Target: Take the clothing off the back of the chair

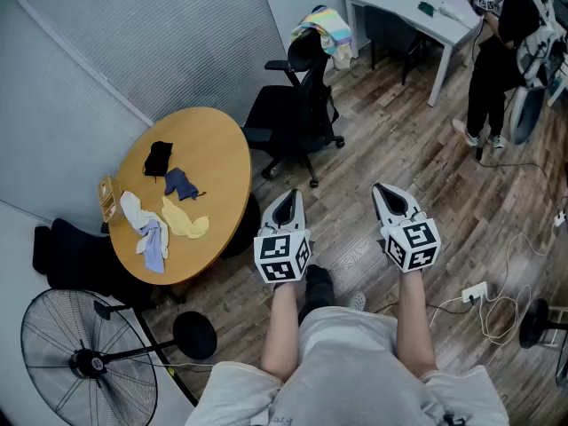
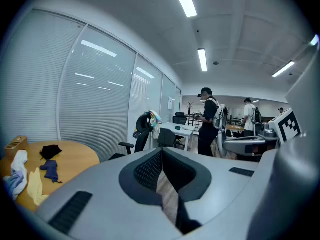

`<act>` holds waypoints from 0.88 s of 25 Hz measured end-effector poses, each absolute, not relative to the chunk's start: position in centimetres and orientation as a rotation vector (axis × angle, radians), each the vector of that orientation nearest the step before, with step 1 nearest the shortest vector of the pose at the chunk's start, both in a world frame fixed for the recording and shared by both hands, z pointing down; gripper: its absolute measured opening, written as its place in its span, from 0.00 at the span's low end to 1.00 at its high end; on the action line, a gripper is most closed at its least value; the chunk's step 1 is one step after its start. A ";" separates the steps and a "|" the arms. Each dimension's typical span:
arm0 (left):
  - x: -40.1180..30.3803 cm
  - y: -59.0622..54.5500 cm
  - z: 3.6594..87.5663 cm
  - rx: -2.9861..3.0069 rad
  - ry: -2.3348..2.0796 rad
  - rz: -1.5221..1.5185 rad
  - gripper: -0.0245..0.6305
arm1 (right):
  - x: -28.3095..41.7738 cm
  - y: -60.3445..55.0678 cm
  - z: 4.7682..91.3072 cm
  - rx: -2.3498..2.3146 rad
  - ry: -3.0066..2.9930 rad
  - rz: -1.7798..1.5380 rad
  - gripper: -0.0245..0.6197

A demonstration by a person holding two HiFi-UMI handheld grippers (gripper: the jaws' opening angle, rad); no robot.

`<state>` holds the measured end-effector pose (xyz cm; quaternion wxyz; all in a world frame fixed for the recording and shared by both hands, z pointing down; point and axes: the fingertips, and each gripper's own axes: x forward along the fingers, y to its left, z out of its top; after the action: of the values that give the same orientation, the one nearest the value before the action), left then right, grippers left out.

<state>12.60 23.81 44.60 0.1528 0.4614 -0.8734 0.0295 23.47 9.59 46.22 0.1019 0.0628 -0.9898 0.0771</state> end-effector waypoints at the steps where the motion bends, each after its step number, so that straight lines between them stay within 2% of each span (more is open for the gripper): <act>1: 12.4 23.8 44.6 1.327 -2.509 0.085 0.08 | 23.4 9.5 46.3 0.186 -2.921 0.232 0.07; 10: 9.4 21.3 45.1 1.481 -2.445 0.121 0.08 | 20.7 6.5 46.2 0.163 -2.927 0.345 0.07; 18: -0.4 17.5 43.8 1.491 -2.447 0.183 0.08 | 13.5 2.7 43.9 0.199 -2.917 0.268 0.07; 22: -4.2 16.0 42.0 1.617 -2.453 0.104 0.08 | 9.0 1.6 43.1 0.239 -2.915 0.253 0.08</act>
<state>-4.19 15.99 42.03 0.1009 0.5472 -0.8302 0.0353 9.03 1.57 43.10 0.1026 0.0809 -0.9877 0.0858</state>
